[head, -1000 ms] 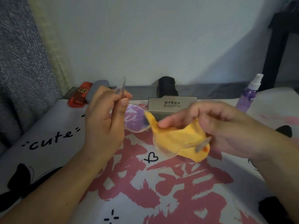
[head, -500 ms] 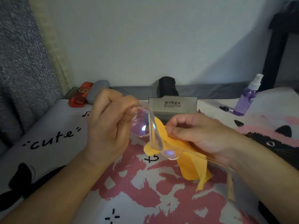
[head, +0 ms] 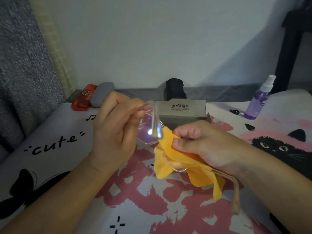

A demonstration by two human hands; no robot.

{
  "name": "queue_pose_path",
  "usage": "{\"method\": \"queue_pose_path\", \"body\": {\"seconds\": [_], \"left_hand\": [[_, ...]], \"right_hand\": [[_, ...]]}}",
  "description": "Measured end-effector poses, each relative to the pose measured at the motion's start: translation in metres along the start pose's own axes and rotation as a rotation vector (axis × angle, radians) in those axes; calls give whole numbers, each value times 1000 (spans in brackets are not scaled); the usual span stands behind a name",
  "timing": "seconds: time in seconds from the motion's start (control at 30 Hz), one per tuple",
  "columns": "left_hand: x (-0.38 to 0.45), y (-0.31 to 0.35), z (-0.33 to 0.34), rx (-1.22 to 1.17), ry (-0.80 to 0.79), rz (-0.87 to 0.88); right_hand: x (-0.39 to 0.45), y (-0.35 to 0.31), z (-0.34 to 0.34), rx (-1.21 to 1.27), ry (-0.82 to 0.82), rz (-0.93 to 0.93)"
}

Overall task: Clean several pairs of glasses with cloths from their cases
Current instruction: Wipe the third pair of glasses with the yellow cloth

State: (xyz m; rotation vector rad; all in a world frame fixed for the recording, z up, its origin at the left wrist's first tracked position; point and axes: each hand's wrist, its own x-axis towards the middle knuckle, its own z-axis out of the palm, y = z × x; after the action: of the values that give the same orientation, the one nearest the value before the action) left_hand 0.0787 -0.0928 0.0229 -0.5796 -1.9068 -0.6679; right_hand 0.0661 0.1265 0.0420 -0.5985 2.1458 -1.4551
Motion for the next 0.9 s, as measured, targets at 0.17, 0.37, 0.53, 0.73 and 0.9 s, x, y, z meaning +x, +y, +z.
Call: {"method": "queue_pose_path", "body": {"seconds": [0.17, 0.37, 0.53, 0.73, 0.9], "left_hand": [[1, -2, 1, 24, 11, -40], [-1, -5, 4, -55, -2, -91], [-1, -7, 2, -81, 0, -71], [-1, -4, 5, -105, 0, -91], [1, -5, 3, -112, 3, -123]], "right_hand": [[2, 2, -1, 35, -2, -10], [8, 7, 1, -108, 35, -45], [0, 6, -7, -12, -139, -27], [5, 6, -3, -66, -29, -34], [8, 9, 1, -59, -25, -67]]}}
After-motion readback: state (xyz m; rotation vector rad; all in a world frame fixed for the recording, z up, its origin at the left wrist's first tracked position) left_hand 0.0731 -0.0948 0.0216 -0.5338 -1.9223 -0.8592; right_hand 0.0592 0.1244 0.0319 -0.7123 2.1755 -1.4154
